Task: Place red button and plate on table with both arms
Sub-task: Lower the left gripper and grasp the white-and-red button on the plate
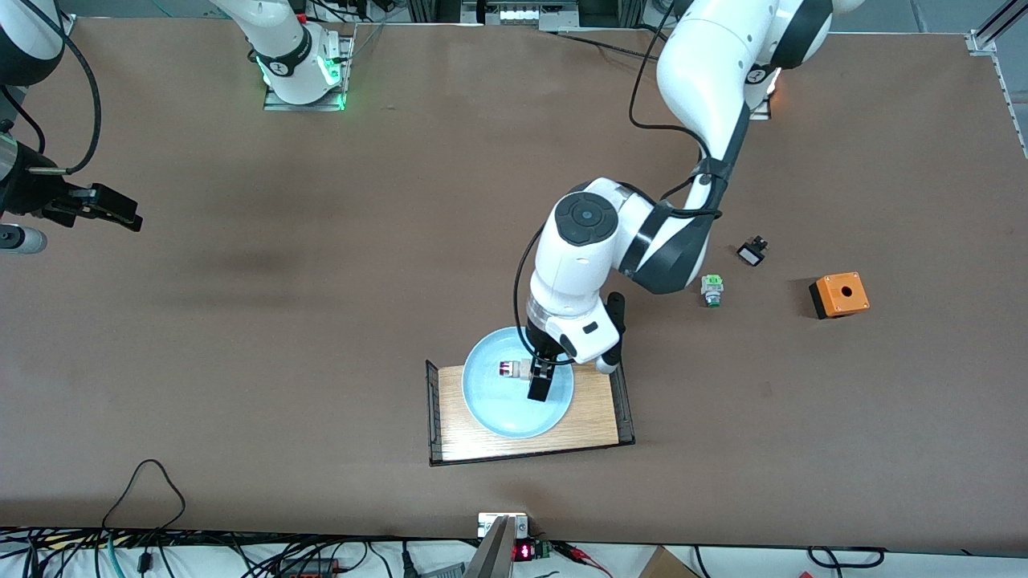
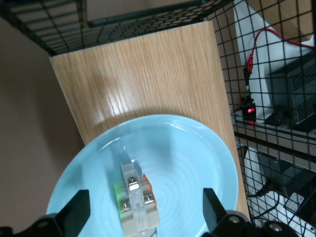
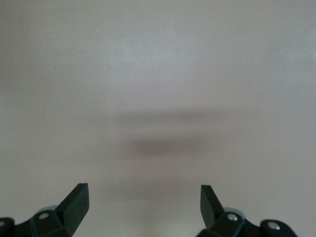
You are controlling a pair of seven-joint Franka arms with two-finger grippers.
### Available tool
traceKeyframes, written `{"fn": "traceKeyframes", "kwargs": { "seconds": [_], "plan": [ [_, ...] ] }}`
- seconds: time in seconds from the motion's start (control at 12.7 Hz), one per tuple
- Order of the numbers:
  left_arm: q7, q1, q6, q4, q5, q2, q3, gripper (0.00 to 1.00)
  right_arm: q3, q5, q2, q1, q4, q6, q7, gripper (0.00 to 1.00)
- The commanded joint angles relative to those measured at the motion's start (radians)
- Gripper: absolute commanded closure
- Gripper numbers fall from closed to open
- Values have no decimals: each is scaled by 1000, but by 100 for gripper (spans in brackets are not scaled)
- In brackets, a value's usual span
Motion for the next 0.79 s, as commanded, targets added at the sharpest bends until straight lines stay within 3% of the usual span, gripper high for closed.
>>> {"fn": "traceKeyframes", "kwargs": {
  "seconds": [0.0, 0.16, 0.39, 0.55, 0.71],
  "plan": [
    [-26, -21, 25, 46, 3, 33, 36, 0, -2, -3, 0, 2, 13, -16, -15, 0],
    [-26, -37, 25, 47, 3, 44, 56, 13, -2, -3, 0, 2, 15, -16, -15, 0],
    [-26, -48, 25, 41, 5, 43, 65, 68, -2, -3, 2, 2, 15, -16, -13, 0],
    [-25, -48, 22, 40, 8, 41, 67, 88, -2, -3, 2, 5, 13, -16, -12, 0],
    [-22, -45, 6, 38, 8, 27, 67, 98, -2, -3, 2, 5, 13, -16, -12, 0]
  ]
}}
